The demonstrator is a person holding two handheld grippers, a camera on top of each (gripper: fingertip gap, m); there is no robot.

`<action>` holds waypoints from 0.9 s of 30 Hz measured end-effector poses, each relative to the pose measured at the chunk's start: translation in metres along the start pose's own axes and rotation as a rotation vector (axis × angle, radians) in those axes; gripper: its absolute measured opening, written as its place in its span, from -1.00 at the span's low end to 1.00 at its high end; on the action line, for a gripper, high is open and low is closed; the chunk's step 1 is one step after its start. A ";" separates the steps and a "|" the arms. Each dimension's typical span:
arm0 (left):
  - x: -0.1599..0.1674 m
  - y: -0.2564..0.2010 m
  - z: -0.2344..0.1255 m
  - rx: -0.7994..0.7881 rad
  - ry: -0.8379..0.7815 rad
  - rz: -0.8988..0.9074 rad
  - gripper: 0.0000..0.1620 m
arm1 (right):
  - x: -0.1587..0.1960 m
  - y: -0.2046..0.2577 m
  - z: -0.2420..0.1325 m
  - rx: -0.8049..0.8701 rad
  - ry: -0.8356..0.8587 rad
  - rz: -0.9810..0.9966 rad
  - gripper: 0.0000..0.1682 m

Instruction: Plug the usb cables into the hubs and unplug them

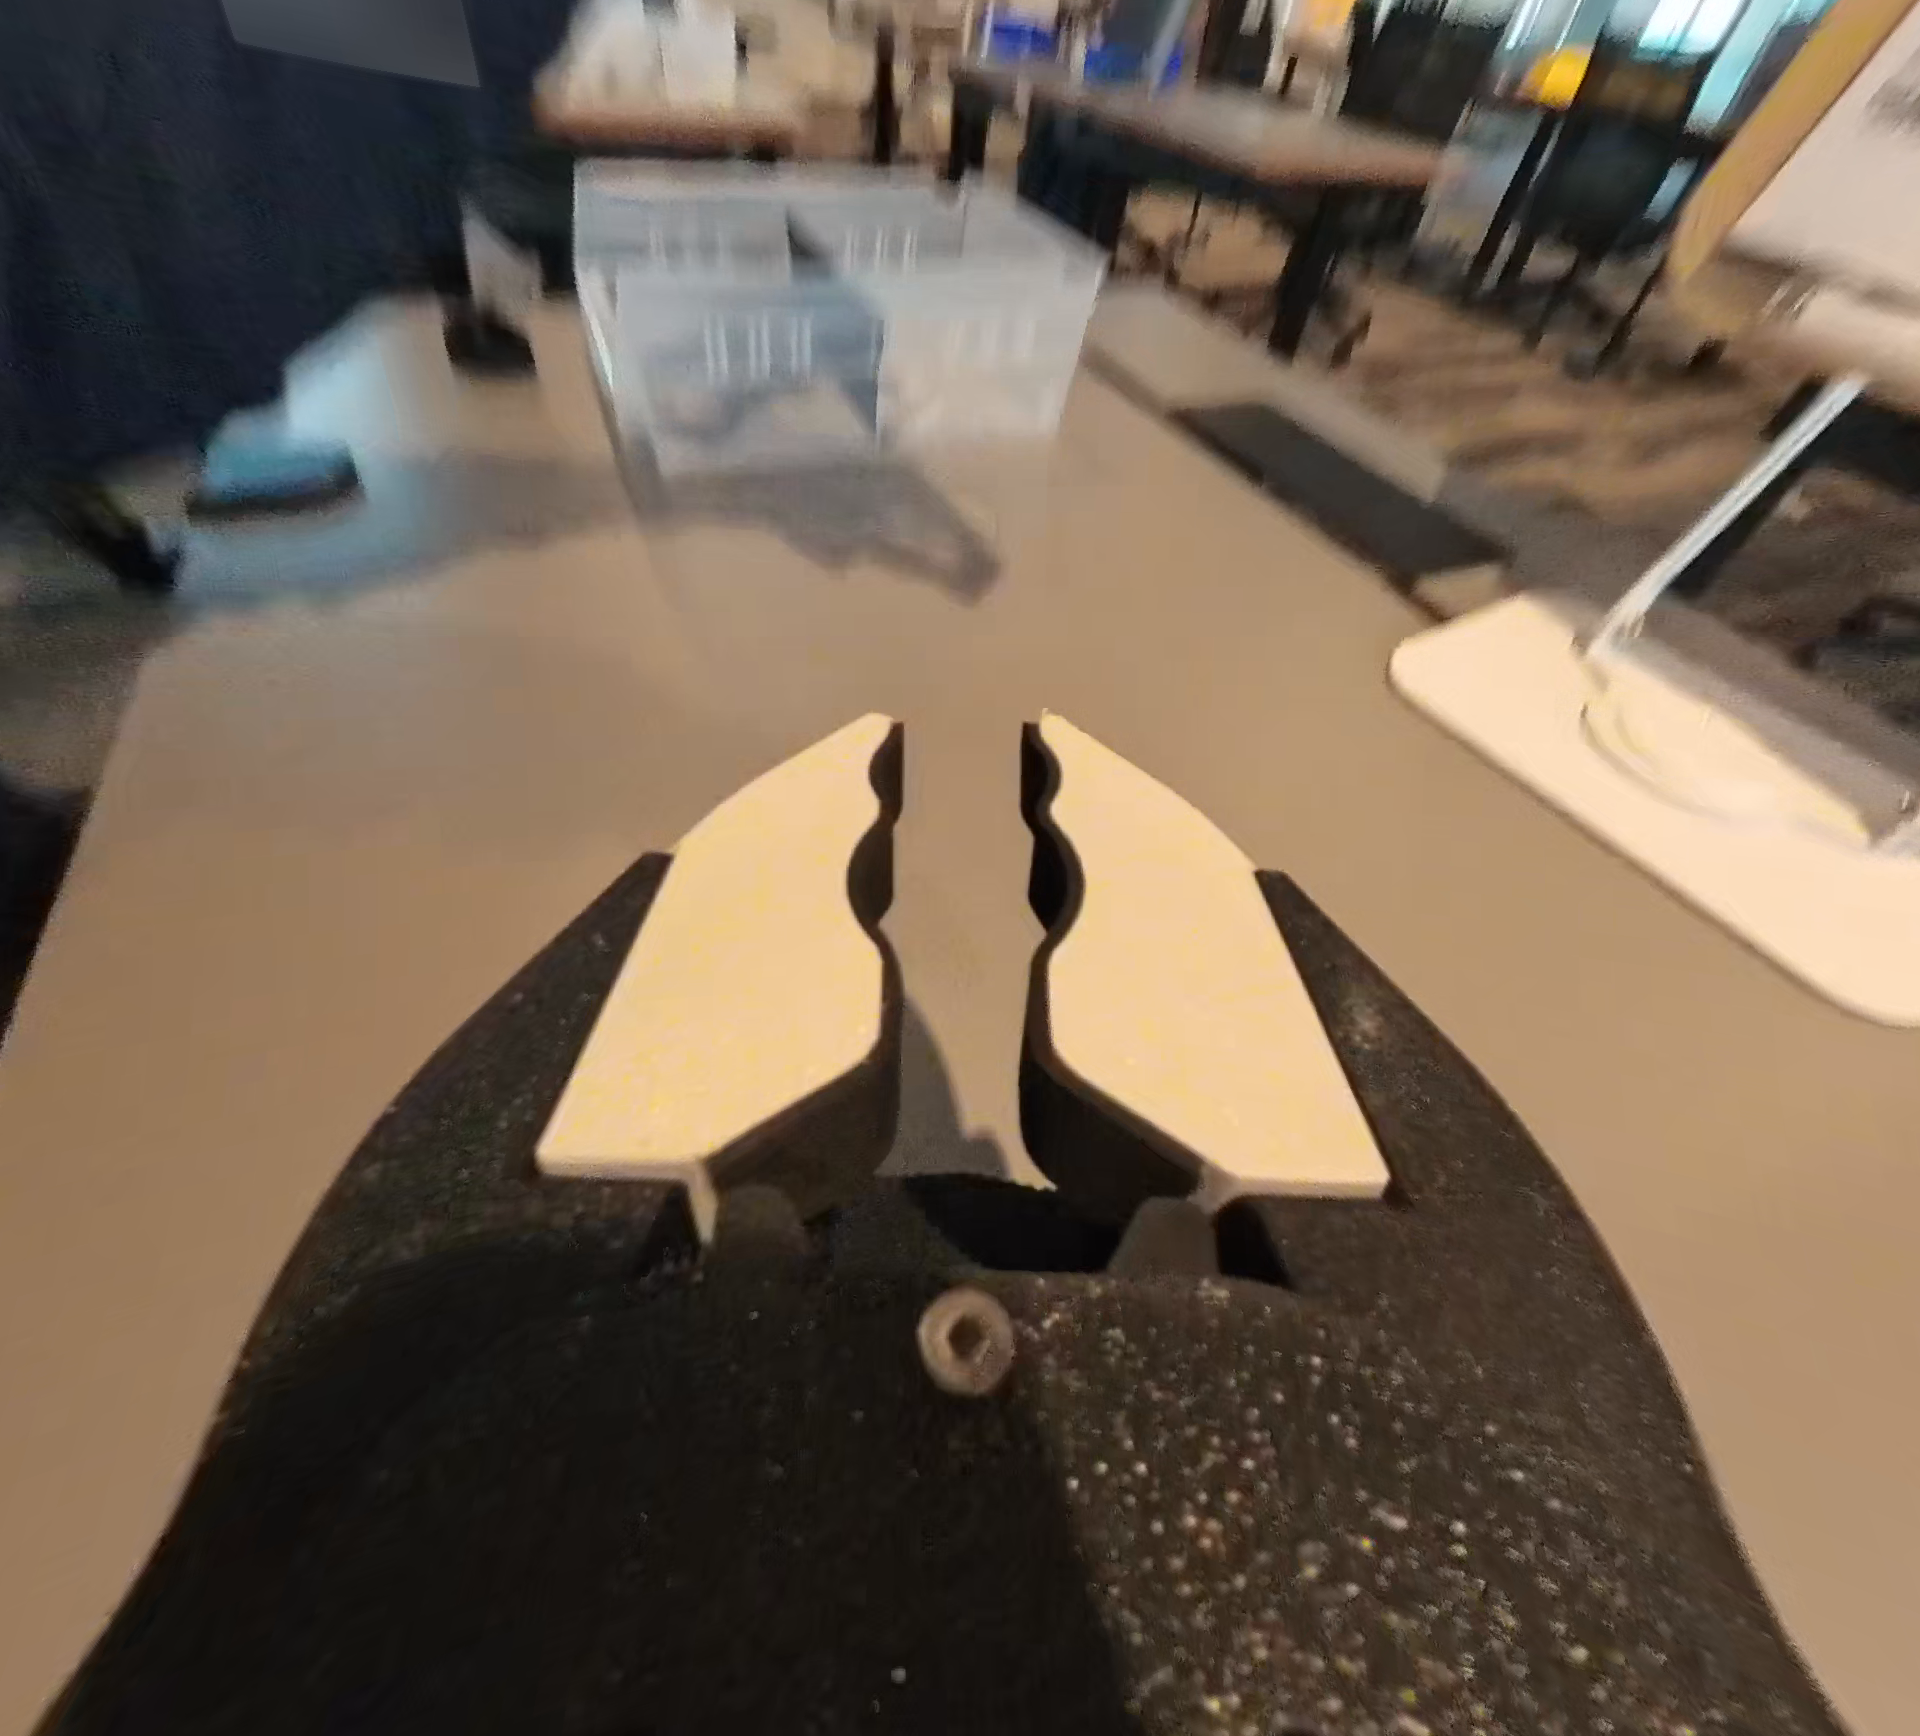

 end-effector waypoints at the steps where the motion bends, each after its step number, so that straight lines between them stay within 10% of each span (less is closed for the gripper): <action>1: 0.008 -0.020 0.024 0.084 -0.026 -0.032 -0.88 | -0.013 -0.006 0.001 0.003 -0.082 0.025 -0.75; 9: 0.122 -0.109 0.163 0.454 0.133 -0.298 -0.88 | -0.015 -0.064 -0.009 0.046 -0.316 0.287 -0.69; 27: 0.159 -0.118 0.182 0.420 0.278 -0.264 -0.88 | 0.043 -0.060 0.011 -0.045 -0.166 0.405 -0.64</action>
Point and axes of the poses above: each gripper's, where its closed fingertips meet, z out along the fingers, x out of its underside, y = z × x across the jaws, the point moved 7 cm from there along -z, back along the fingers, and after that the axes turned 1 degree about -y, right-handed, at the moved point
